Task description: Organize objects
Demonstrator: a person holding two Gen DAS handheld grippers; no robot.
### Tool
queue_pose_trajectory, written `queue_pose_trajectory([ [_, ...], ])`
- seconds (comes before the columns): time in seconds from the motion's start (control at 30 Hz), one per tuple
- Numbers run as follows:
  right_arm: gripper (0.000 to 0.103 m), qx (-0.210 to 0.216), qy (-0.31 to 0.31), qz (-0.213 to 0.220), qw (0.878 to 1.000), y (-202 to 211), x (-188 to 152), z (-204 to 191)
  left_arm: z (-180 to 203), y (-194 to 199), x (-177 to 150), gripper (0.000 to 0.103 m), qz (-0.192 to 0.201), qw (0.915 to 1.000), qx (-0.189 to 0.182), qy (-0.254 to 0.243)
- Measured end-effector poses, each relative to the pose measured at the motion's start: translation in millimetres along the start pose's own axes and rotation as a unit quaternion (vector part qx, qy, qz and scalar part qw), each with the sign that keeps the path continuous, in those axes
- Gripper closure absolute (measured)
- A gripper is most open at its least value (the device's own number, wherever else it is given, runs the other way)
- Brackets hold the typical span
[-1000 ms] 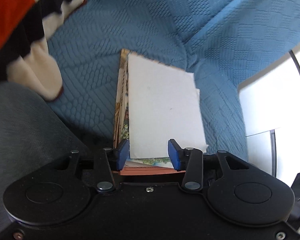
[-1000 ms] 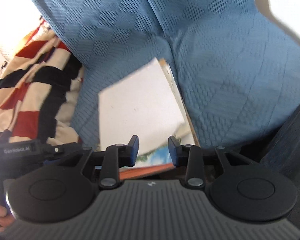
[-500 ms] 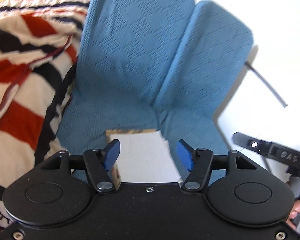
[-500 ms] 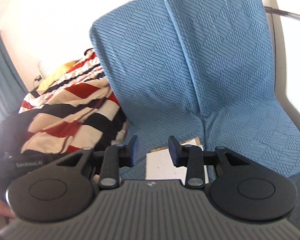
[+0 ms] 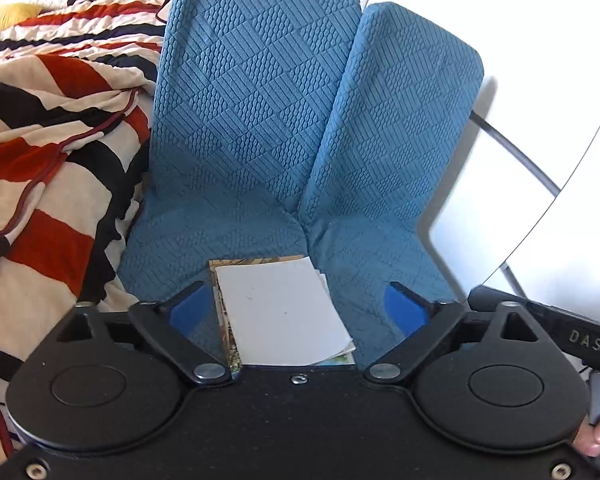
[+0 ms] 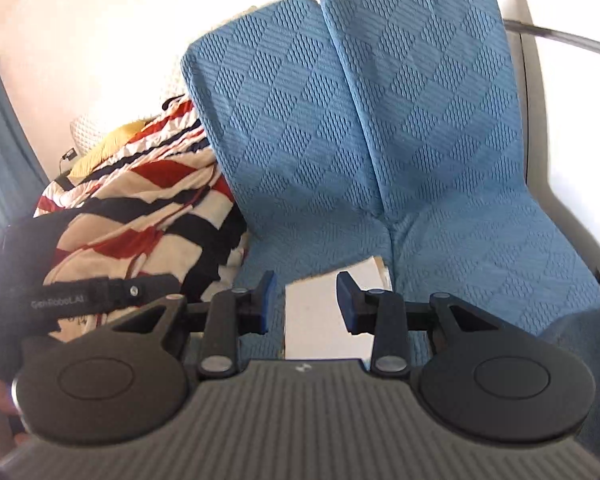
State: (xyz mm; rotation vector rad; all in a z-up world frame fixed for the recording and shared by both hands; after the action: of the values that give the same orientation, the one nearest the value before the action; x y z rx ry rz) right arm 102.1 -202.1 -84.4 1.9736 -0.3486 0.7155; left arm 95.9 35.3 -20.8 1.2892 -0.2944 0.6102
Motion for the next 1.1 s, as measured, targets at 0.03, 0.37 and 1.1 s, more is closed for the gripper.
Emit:
queue_pose_trajectory([
  [0.03,0.066,-0.002,0.000,-0.005,1.000,-2,-4,1,1,-1,-2,0.002,-0.001,1.0000,0.003,-0.002],
  [0.37,0.066,-0.036,-0.010,-0.028,0.999,-24,-28,14,-4,-7,-17,0.001,-0.005,0.9998,0.000,0.021],
  [1.1,0.014,-0.058,-0.031,-0.065,0.996,-47,-34,28,-11,-19,-23,0.001,-0.026,0.9989,0.001,0.038],
])
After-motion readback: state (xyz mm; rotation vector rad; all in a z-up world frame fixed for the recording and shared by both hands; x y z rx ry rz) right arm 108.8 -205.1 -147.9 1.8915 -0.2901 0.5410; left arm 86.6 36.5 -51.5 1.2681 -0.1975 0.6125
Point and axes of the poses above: each gripper's, at about its wrist camera, not at the fingertips, and y roughly against the way its jaws point, z to its right, x to its top, the point moved 4 cm from there along -y, roughly the way its jaws point, and after that the axes turned 14 degrees about -z, right-handed, at the moved point
